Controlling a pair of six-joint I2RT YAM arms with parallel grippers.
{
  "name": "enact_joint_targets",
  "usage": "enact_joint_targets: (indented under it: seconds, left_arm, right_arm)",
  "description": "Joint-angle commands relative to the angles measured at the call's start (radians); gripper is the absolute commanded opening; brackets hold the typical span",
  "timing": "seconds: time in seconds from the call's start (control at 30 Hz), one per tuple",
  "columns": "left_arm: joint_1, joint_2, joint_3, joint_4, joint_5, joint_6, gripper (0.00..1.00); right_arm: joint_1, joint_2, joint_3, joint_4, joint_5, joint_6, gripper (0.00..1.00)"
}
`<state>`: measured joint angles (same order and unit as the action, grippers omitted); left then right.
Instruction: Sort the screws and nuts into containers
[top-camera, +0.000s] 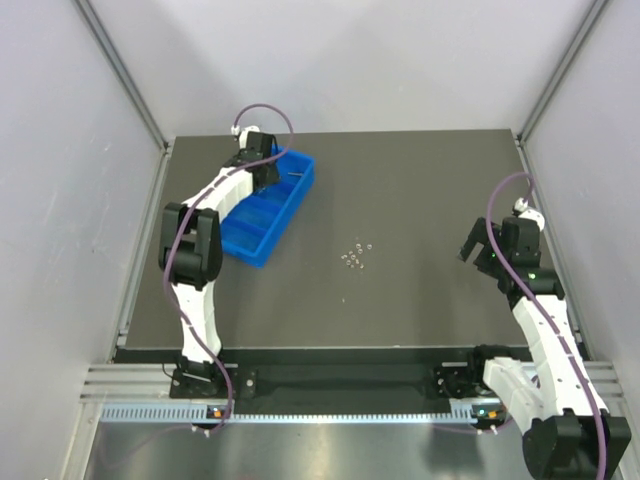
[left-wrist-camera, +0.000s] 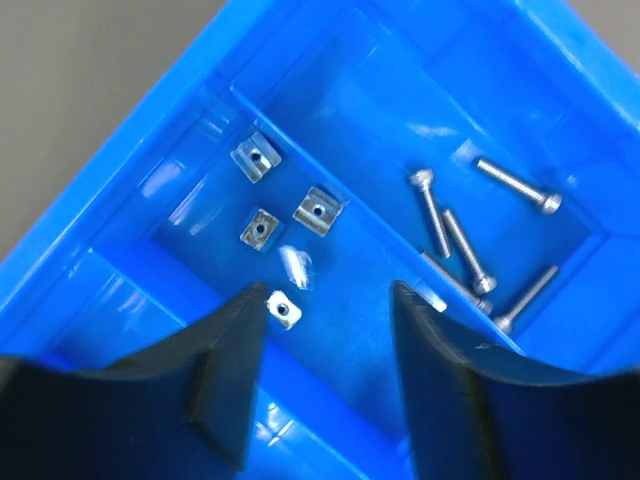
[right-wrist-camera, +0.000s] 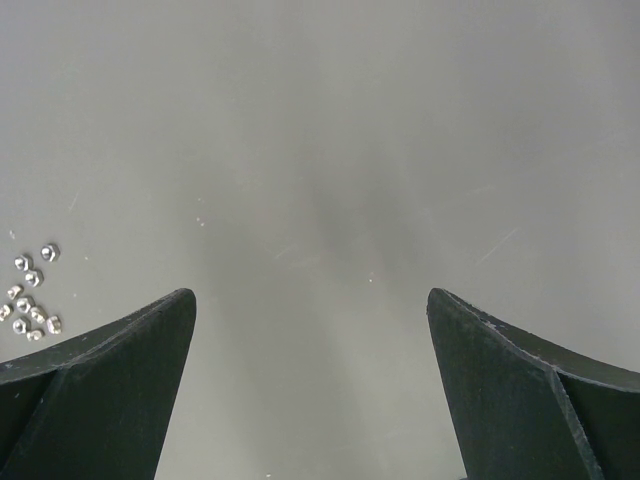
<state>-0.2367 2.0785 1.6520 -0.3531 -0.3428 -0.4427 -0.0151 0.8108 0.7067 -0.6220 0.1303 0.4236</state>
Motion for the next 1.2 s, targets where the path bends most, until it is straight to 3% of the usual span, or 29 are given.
enact_joint_targets:
  seconds: [0.0,0.17,0.33,0.5,0.6,0.93,1.17]
  left_arm:
    - [-0.006,-0.106,-0.020,0.014,0.016,0.002,0.62]
    - [-0.082,-0.245,-0.026,-0.020,0.031,0.024,0.66]
    - [-0.350,-0.336,-0.076,-0.038,-0.039,0.072,0.68]
    - [-0.548,-0.285,-0.113,-0.024,0.031,0.021,0.66]
    - [-0.610,-0.201,-0.078,-0.030,0.056,0.030,0.63]
    - [-0.658,0.037,0.052,-0.098,0.053,0.006,0.54]
    - [-0.674,0.103,0.052,-0.104,0.030,-0.014,0.50]
  right_arm:
    - [0.007,0.007,0.039,0.025,0.006,0.007,1.00]
    - [0.007,0.007,0.030,0.038,-0.001,0.007,1.00]
    - [0.007,0.024,0.031,0.042,-0.009,-0.005,1.00]
    - [0.007,0.016,0.033,0.057,-0.038,-0.008,1.00]
    - [0.007,0.008,0.036,0.056,-0.050,-0.011,1.00]
    - [0.007,-0.035,0.033,0.027,-0.037,-0.013,1.00]
    - [0.007,-0.024,0.033,0.027,-0.032,-0.016,1.00]
